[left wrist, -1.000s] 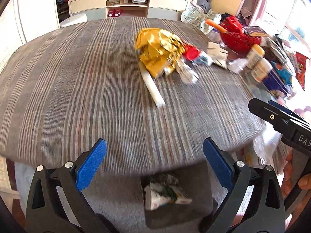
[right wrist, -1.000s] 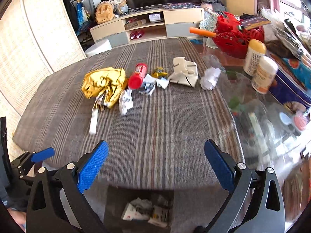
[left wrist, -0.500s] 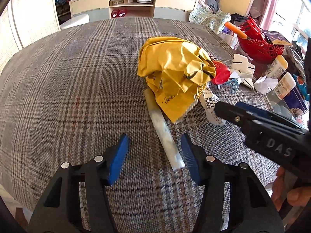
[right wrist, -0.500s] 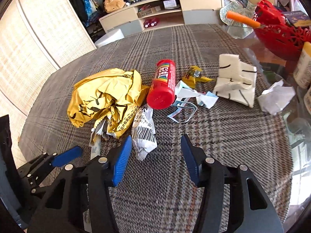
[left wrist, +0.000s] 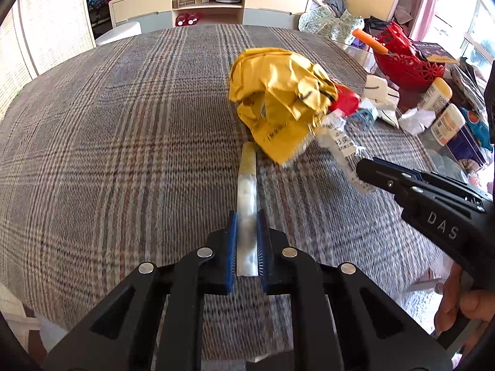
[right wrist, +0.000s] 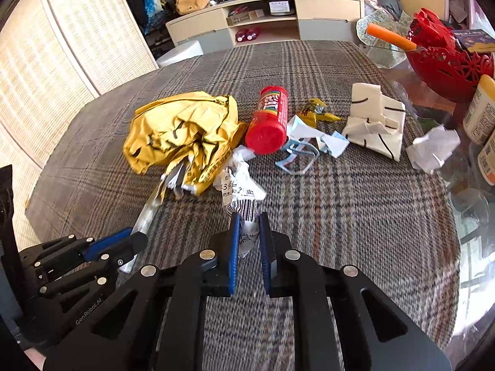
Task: Collect trash
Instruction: 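Grasp white stick with left gripper while right gripper grasps white paper scrap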
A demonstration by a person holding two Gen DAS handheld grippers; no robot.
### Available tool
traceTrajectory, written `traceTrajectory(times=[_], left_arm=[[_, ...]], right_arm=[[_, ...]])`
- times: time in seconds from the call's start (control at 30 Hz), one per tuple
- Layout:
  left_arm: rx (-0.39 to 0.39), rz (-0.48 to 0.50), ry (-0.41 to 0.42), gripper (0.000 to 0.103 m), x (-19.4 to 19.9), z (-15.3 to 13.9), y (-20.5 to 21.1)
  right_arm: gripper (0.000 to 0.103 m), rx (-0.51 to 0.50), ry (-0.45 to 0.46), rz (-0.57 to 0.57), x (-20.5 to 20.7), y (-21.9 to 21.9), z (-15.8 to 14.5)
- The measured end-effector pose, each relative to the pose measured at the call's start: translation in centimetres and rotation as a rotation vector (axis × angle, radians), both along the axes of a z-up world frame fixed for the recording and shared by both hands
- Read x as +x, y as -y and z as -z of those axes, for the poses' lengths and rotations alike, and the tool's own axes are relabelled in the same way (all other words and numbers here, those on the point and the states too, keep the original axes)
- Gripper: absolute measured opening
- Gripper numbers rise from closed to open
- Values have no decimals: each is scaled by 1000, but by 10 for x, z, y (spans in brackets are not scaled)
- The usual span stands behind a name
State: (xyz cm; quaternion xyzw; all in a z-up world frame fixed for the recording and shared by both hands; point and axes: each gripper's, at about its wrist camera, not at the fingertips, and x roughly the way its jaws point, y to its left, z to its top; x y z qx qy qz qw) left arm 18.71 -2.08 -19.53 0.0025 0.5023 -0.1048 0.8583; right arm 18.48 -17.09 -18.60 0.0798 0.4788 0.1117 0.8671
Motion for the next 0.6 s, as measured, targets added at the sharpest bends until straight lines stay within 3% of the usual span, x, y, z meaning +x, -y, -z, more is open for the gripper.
traceTrajectory(times=[0.3, 0.6], left_arm=[[-18, 34, -17, 11, -57, -10, -2], [-60, 58, 0, 11, -116, -22, 6]], right_arm=[[13, -22, -39, -2, -68, 7, -7], [13, -8, 1, 26, -131, 29, -22]])
